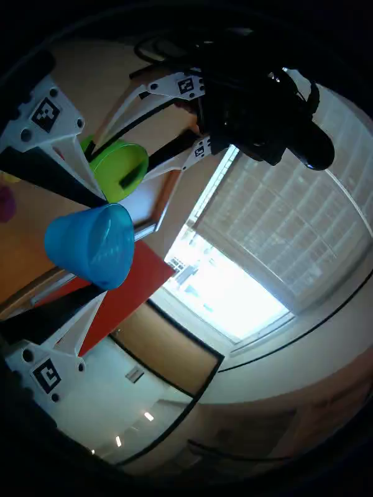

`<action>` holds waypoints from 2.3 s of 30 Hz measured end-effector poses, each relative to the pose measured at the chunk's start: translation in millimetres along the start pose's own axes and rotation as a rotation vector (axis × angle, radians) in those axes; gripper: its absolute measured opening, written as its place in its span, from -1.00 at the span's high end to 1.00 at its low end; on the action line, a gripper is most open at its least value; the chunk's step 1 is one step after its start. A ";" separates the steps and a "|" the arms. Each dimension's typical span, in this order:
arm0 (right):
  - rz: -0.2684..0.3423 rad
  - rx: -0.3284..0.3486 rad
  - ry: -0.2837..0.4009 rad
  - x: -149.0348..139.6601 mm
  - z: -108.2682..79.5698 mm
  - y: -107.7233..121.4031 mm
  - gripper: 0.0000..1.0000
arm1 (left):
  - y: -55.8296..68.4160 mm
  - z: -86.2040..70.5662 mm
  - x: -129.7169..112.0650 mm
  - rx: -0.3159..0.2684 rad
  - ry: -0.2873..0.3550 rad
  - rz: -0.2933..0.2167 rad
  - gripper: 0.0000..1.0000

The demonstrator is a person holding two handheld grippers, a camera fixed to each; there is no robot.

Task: Pour water

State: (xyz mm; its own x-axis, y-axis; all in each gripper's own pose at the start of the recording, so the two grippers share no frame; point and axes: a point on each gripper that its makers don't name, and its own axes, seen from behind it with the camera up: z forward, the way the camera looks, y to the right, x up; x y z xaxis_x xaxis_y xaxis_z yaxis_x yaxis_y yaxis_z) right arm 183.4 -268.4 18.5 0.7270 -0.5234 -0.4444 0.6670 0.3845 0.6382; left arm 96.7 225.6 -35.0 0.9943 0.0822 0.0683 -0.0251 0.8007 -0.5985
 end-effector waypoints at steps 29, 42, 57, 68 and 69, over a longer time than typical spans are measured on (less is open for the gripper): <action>-0.176 0.003 -0.016 11.0 2.3 -1.7 -0.82 | 0.5 0.4 -0.8 0.005 0.005 -0.002 -0.70; -0.233 0.006 -0.017 18.3 2.1 -2.1 -0.82 | 1.5 1.0 -0.3 0.005 0.008 -0.003 -0.70; -0.342 0.018 -0.015 29.3 2.3 -6.6 -0.81 | 1.9 1.3 -0.1 0.005 0.010 -0.003 -0.70; -0.392 0.019 -0.017 31.4 3.9 -4.9 -0.81 | 1.9 -0.3 1.5 0.004 0.012 -0.001 -0.70; -0.397 0.019 -0.018 31.4 4.1 -4.7 -0.80 | 2.1 -0.4 1.7 0.004 0.012 -0.001 -0.70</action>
State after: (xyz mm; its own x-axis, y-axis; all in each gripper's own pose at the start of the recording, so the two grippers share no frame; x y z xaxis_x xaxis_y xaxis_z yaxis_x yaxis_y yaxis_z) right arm 202.4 -289.8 4.1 0.4100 -0.6416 -0.6483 0.8923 0.1351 0.4307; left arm 98.4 227.2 -36.5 0.9955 0.0743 0.0595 -0.0244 0.8033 -0.5950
